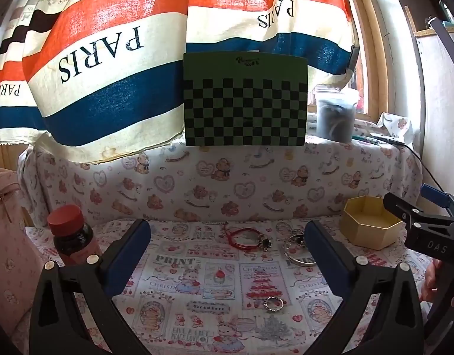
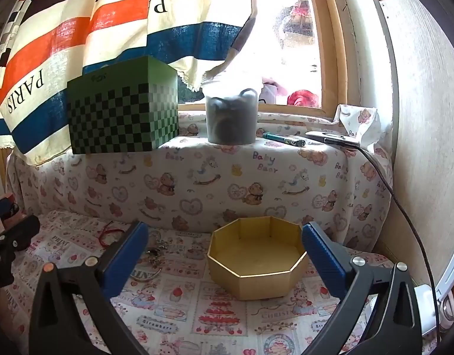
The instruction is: Organize jewelry
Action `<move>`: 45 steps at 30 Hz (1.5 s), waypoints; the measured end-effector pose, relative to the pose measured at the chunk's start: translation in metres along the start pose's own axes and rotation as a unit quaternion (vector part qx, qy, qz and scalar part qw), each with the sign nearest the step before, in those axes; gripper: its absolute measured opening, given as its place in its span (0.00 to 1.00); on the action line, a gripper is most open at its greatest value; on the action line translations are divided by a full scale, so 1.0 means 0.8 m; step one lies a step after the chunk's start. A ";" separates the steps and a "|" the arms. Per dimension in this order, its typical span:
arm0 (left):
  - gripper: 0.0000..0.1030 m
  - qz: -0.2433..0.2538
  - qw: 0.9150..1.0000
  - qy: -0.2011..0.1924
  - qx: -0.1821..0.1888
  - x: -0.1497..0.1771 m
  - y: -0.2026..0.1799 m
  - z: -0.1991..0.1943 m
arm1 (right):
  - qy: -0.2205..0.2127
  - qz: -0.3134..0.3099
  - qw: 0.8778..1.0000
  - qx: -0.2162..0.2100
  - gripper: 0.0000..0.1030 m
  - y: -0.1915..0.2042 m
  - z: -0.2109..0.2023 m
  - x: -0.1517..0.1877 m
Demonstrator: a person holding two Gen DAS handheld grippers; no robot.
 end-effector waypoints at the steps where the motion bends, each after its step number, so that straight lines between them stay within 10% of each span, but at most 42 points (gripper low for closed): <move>1: 1.00 0.002 1.000 -0.001 -0.003 0.000 0.000 -0.001 | 0.001 -0.001 1.000 0.000 1.00 0.001 0.001 0.000; 45: 1.00 0.003 0.999 -0.010 -0.031 -0.005 0.010 0.002 | 0.002 0.015 0.999 0.031 1.00 -0.020 0.002 0.001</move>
Point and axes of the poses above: each gripper's, at about its wrist camera, not at the fingertips, and z roughly the way its jaws point, y to its left, x to its underside, the point moved 10 cm from there along z, roughly the way its jaws point, and after that the axes turned 3 degrees about -z, right-handed, at the moved point
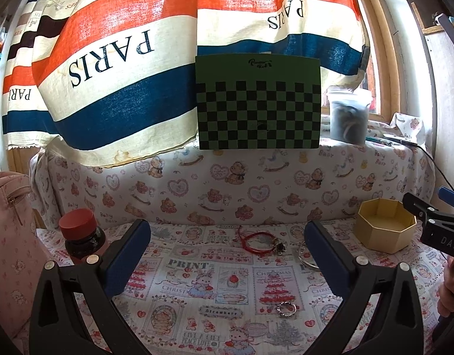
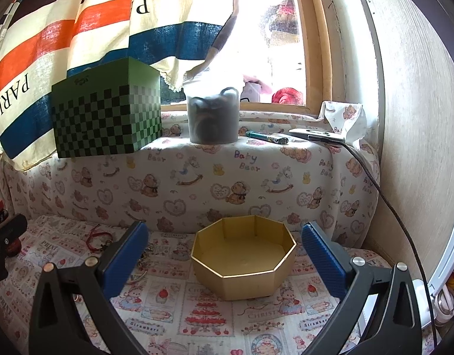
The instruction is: Organize jewelry
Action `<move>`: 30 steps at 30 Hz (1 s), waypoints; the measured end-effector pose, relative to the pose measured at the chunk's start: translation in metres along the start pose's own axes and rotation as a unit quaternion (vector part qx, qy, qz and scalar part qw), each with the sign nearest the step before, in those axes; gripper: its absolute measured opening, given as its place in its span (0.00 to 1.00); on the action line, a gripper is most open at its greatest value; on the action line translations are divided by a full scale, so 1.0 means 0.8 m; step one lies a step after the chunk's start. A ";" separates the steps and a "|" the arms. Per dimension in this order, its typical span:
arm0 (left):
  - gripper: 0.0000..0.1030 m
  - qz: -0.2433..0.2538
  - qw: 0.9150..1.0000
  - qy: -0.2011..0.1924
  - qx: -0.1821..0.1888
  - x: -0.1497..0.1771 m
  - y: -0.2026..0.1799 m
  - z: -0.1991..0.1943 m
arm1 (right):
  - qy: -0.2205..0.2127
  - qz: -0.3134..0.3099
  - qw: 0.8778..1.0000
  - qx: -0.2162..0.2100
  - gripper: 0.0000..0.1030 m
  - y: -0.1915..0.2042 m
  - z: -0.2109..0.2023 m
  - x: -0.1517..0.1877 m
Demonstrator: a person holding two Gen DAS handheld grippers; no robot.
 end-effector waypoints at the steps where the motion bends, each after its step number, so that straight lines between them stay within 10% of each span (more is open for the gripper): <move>1: 1.00 0.001 1.000 -0.002 0.000 -0.001 0.000 -0.001 | 0.003 -0.001 1.000 -0.002 1.00 0.001 0.001 0.001; 30: 1.00 0.007 1.000 0.002 -0.002 0.001 -0.001 -0.002 | 0.032 -0.005 0.999 -0.011 1.00 0.009 0.007 0.012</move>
Point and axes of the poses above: each gripper's, at about its wrist camera, not at the fingertips, and z roughly the way its jaws point, y to its left, x to its underside, the point moved 10 cm from there along z, roughly the way its jaws point, and after that the axes turned 3 degrees about -z, right-handed, at the moved point
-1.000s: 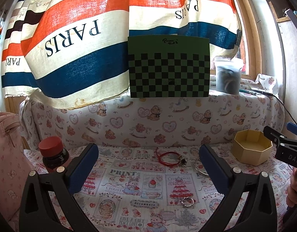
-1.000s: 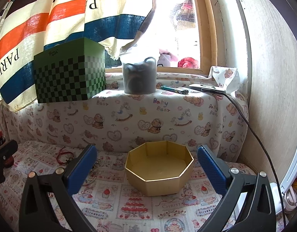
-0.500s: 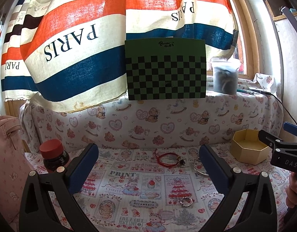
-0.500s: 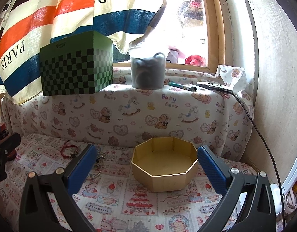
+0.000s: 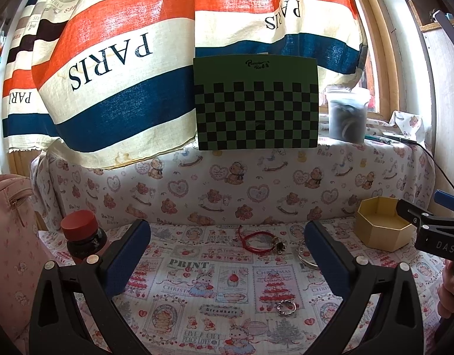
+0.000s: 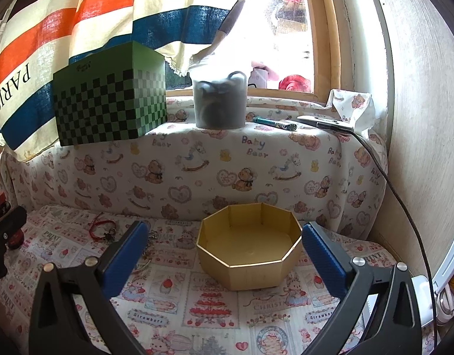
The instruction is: Organize jewelry
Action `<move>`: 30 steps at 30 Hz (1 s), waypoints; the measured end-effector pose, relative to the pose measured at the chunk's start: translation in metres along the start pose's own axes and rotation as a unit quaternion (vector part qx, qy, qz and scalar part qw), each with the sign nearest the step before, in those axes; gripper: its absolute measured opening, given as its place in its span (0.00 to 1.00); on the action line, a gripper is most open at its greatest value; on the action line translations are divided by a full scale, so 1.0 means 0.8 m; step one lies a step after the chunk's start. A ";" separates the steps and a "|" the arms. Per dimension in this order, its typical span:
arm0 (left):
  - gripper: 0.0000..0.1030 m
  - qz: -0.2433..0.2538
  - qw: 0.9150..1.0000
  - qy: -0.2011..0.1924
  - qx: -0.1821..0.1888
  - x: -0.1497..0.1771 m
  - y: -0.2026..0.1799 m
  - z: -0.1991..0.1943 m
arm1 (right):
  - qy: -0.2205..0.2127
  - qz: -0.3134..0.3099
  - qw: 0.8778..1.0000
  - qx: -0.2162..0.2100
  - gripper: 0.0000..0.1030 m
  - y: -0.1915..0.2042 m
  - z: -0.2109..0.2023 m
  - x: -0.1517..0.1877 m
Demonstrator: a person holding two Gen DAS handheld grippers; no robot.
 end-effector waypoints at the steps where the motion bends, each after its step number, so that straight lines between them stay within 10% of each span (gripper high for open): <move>1: 1.00 0.002 1.000 0.001 0.000 0.000 -0.001 0.000 | 0.004 0.000 1.000 0.003 1.00 0.000 0.001 0.001; 25: 1.00 0.009 0.999 0.034 0.017 0.009 -0.003 0.007 | 0.040 0.001 0.999 -0.034 1.00 0.012 0.009 0.016; 30: 0.98 0.049 0.995 0.076 0.028 0.025 -0.018 0.019 | 0.088 0.002 0.992 -0.092 0.69 0.030 0.018 0.030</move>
Point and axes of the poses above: each gripper's, at about its wrist camera, not at the fingertips, and z roughly the way its jaws point, y to its left, x to its underside, the point moved 10 cm from there along z, roughly the way its jaws point, and after that the axes turned 3 degrees about -z, right-handed, at the moved point
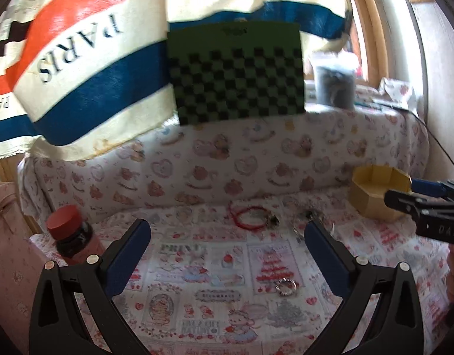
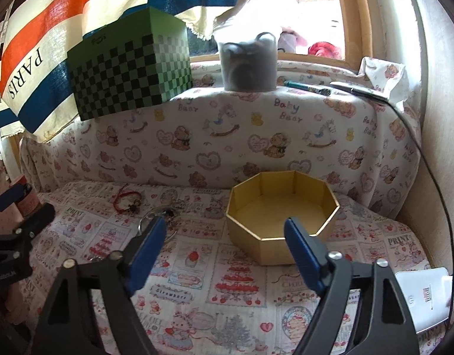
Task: Organize jewelry
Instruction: 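Grasp the silver ring with the left tool while the right tool approaches the silver bangle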
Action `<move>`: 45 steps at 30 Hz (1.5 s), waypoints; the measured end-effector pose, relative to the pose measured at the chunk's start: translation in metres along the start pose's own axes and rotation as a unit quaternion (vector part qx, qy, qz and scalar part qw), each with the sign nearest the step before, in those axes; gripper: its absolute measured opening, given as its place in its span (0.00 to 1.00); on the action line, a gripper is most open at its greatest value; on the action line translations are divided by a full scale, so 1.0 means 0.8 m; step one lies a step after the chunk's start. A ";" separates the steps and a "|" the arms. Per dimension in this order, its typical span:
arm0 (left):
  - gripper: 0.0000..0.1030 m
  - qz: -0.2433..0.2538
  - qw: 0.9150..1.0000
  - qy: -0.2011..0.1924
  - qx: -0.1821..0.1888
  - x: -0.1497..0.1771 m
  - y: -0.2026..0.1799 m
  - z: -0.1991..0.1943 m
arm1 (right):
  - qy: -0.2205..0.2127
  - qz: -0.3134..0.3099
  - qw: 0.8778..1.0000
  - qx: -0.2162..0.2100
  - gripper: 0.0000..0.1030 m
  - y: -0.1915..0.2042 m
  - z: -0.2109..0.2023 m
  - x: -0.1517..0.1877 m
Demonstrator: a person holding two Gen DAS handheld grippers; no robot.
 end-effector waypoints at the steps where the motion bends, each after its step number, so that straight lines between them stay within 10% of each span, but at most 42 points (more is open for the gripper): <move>1: 0.93 0.007 1.000 0.008 0.004 0.003 -0.004 0.002 | 0.010 0.007 1.000 -0.015 0.62 0.002 0.003 0.003; 10: 0.52 -0.047 0.990 0.117 0.067 0.033 -0.008 0.024 | 0.087 0.096 0.983 -0.129 0.09 0.012 0.015 0.022; 13: 0.35 -0.087 0.979 0.154 0.101 0.044 -0.006 0.031 | 0.094 0.085 0.984 -0.127 0.09 0.018 0.018 0.026; 20: 0.35 -0.033 0.977 0.154 0.142 0.044 -0.041 0.016 | 0.089 0.021 0.989 -0.112 0.09 0.039 0.014 0.030; 27: 0.35 0.054 0.978 0.173 0.107 0.069 -0.071 0.023 | 0.088 0.025 0.990 -0.108 0.22 0.038 0.013 0.030; 35: 0.26 0.019 0.970 0.220 0.100 0.086 -0.061 0.052 | 0.089 0.023 0.991 -0.100 0.27 0.038 0.014 0.032; 45: 0.19 -0.040 0.977 0.191 0.085 0.066 -0.022 0.051 | 0.092 0.029 0.989 -0.112 0.28 0.042 0.008 0.033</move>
Point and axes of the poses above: each gripper's, at about its wrist camera, not at the fingertips, and z roughly the way its jaws point, y to its left, x to its underside, the point moved 10 cm from there along z, roughly the way its jaws point, and after that the axes turned 3 degrees about -z, right-handed, at the moved point
